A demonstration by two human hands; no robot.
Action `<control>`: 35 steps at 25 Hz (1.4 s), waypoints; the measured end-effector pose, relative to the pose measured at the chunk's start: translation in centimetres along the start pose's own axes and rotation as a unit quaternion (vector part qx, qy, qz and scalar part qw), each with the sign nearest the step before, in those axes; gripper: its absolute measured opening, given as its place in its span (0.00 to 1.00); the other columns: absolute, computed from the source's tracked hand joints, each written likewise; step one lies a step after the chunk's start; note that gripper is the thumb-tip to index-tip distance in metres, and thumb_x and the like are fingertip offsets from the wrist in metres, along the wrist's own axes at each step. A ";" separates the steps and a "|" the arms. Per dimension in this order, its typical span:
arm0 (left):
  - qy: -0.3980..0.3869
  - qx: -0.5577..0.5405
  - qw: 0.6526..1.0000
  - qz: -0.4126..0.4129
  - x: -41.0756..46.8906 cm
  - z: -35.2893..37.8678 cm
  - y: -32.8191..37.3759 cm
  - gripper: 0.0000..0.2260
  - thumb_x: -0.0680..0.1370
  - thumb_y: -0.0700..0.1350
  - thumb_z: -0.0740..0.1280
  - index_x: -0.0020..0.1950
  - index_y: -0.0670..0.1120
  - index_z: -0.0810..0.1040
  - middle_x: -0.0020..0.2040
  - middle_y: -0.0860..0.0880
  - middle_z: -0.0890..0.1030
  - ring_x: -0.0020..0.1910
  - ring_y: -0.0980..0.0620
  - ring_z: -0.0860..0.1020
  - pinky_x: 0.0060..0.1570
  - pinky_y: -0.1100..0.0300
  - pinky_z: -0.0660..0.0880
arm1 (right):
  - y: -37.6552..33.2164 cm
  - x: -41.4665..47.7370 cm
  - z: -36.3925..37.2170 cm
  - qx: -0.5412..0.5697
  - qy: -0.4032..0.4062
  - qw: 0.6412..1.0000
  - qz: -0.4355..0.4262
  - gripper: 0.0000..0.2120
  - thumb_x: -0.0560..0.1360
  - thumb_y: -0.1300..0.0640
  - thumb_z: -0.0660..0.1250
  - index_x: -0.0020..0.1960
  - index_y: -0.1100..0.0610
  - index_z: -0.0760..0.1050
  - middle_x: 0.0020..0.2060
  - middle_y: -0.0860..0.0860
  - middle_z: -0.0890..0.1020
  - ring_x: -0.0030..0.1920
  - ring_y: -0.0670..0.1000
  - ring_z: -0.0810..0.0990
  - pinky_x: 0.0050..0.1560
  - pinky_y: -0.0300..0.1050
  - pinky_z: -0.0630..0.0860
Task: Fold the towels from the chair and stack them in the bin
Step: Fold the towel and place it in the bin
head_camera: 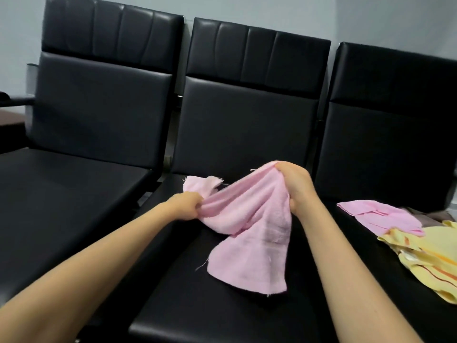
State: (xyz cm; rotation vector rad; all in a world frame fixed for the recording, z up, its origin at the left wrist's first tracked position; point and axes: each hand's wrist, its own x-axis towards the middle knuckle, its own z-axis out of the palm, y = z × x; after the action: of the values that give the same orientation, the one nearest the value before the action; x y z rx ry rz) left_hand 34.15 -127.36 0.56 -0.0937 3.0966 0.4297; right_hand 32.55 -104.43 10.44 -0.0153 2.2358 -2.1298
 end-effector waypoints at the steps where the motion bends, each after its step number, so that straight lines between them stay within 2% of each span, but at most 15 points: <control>1: 0.066 -0.013 0.997 -0.024 0.3 0.3 -1.1 0.04 0.71 0.40 0.62 0.39 0.48 0.74 0.48 0.43 0.81 0.48 0.44 0.78 0.45 0.56 0.73 | 0.1 0.2 -0.9 -0.027 0.015 0.998 -0.061 0.06 0.69 0.66 0.65 0.37 0.60 0.79 0.32 0.51 0.79 0.34 0.50 0.77 0.34 0.36 0.73; 3: 0.236 -0.198 0.947 -0.091 0.8 -0.8 -1.6 0.10 0.71 0.36 0.60 0.45 0.46 0.78 0.46 0.44 0.81 0.50 0.42 0.79 0.48 0.54 0.74 | 1.1 0.2 -2.0 -0.166 0.052 0.972 -0.158 0.10 0.73 0.63 0.59 0.42 0.59 0.79 0.37 0.51 0.80 0.38 0.50 0.77 0.35 0.35 0.73; 6: 0.333 -0.487 0.802 -0.090 1.9 -3.9 -0.4 0.12 0.74 0.37 0.56 0.50 0.47 0.77 0.48 0.46 0.79 0.55 0.39 0.78 0.52 0.48 0.76 | 2.5 0.7 -1.8 -0.309 0.113 0.939 -0.103 0.14 0.78 0.54 0.55 0.47 0.60 0.76 0.43 0.55 0.79 0.46 0.59 0.76 0.45 0.46 0.72; 8: 0.269 -0.428 0.859 -0.084 2.1 -4.0 1.4 0.18 0.76 0.40 0.56 0.63 0.51 0.72 0.65 0.43 0.70 0.63 0.38 0.72 0.63 0.45 0.70 | 2.1 0.9 -1.2 -0.262 0.093 0.960 0.026 0.18 0.80 0.52 0.54 0.57 0.63 0.75 0.52 0.60 0.79 0.54 0.62 0.77 0.55 0.52 0.74; 11: 0.122 -0.146 0.976 -0.103 0.6 -1.6 4.8 0.31 0.75 0.40 0.61 0.75 0.56 0.56 0.76 0.41 0.47 0.73 0.39 0.55 0.70 0.46 0.58 | 1.8 0.1 -0.1 -0.056 -0.025 0.986 0.157 0.09 0.78 0.63 0.57 0.47 0.65 0.74 0.41 0.59 0.78 0.44 0.57 0.79 0.48 0.49 0.77; 15: 0.214 -0.145 0.928 0.269 -1.5 -2.2 8.4 0.36 0.64 0.44 0.66 0.71 0.52 0.60 0.73 0.45 0.53 0.72 0.45 0.53 0.68 0.55 0.55 | 1.8 0.8 1.1 0.199 -0.125 0.962 0.140 0.06 0.76 0.65 0.58 0.42 0.61 0.72 0.32 0.54 0.75 0.32 0.49 0.74 0.27 0.37 0.74; 18: 0.229 0.056 0.874 0.425 -1.7 -1.9 10.0 0.45 0.62 0.41 0.75 0.74 0.53 0.57 0.73 0.45 0.61 0.63 0.50 0.66 0.58 0.63 0.62 | 1.5 0.9 0.7 0.261 -0.160 0.943 0.132 0.07 0.75 0.62 0.62 0.40 0.64 0.73 0.35 0.55 0.76 0.35 0.49 0.76 0.38 0.36 0.73; 21: 0.324 0.154 0.862 0.359 -1.3 -0.6 9.4 0.37 0.67 0.33 0.68 0.71 0.56 0.64 0.51 0.47 0.76 0.34 0.49 0.73 0.29 0.59 0.65 | 2.4 -0.2 0.1 0.076 -0.080 0.990 0.083 0.16 0.79 0.62 0.52 0.53 0.67 0.76 0.46 0.60 0.80 0.44 0.54 0.80 0.38 0.42 0.75; 24: 0.320 0.005 0.934 0.156 -1.1 -1.7 6.9 0.19 0.74 0.35 0.59 0.63 0.48 0.73 0.52 0.47 0.74 0.46 0.44 0.77 0.41 0.52 0.72 | 3.7 0.4 -0.7 -0.162 -0.003 0.986 -0.037 0.21 0.78 0.45 0.61 0.58 0.62 0.76 0.50 0.56 0.77 0.54 0.52 0.75 0.52 0.47 0.72; 25: 0.354 -0.132 0.923 0.071 -0.9 -2.3 6.2 0.15 0.75 0.35 0.57 0.59 0.46 0.74 0.52 0.47 0.74 0.48 0.45 0.76 0.45 0.54 0.71 | 4.0 0.5 -0.8 -0.223 -0.052 0.973 -0.022 0.40 0.72 0.34 0.62 0.63 0.70 0.65 0.48 0.53 0.76 0.52 0.50 0.74 0.52 0.47 0.72; 26: 0.392 -0.277 0.878 -0.001 -0.7 -2.8 5.6 0.13 0.76 0.35 0.56 0.56 0.44 0.74 0.51 0.47 0.75 0.49 0.46 0.76 0.46 0.56 0.70 | 4.4 0.2 -0.4 -0.297 -0.125 0.947 0.005 0.33 0.62 0.25 0.62 0.47 0.53 0.62 0.49 0.51 0.75 0.50 0.48 0.74 0.50 0.45 0.73; 28: 0.402 -0.440 0.795 -0.114 -0.6 -3.5 4.6 0.11 0.78 0.36 0.54 0.55 0.42 0.73 0.51 0.46 0.77 0.49 0.47 0.75 0.46 0.58 0.67 | 6.1 -0.6 1.2 -0.436 -0.189 0.879 0.046 0.48 0.53 0.23 0.62 0.61 0.56 0.70 0.56 0.51 0.76 0.55 0.50 0.76 0.54 0.46 0.73; 30: 0.339 -0.333 0.861 -0.182 -0.7 -3.4 3.9 0.13 0.78 0.36 0.55 0.61 0.43 0.71 0.58 0.44 0.75 0.52 0.45 0.73 0.48 0.55 0.67 | 9.3 -1.4 3.4 -0.576 -0.120 0.809 -0.003 0.33 0.68 0.37 0.64 0.67 0.54 0.65 0.63 0.53 0.72 0.64 0.55 0.70 0.65 0.51 0.64; 32: 0.294 -0.076 0.949 -0.086 -1.0 -3.1 3.8 0.19 0.74 0.35 0.59 0.64 0.48 0.71 0.63 0.48 0.71 0.60 0.43 0.70 0.55 0.51 0.66 | 11.1 -2.3 5.1 -0.619 -0.014 0.775 -0.125 0.16 0.77 0.55 0.58 0.65 0.53 0.67 0.62 0.53 0.72 0.63 0.56 0.70 0.64 0.51 0.63; 35: 0.036 -0.051 0.977 0.206 -2.1 -3.0 5.1 0.14 0.71 0.34 0.63 0.53 0.47 0.78 0.49 0.57 0.78 0.52 0.56 0.74 0.50 0.60 0.69 | 10.9 -1.5 4.3 -0.463 0.026 0.871 -0.164 0.08 0.78 0.60 0.56 0.54 0.55 0.73 0.54 0.53 0.77 0.54 0.55 0.76 0.49 0.46 0.70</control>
State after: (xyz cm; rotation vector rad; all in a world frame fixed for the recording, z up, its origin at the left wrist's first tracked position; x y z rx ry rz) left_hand 35.93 -123.18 4.82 0.5524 3.1551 0.6047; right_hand 34.59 -108.17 -0.62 -0.3979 3.2117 -0.9137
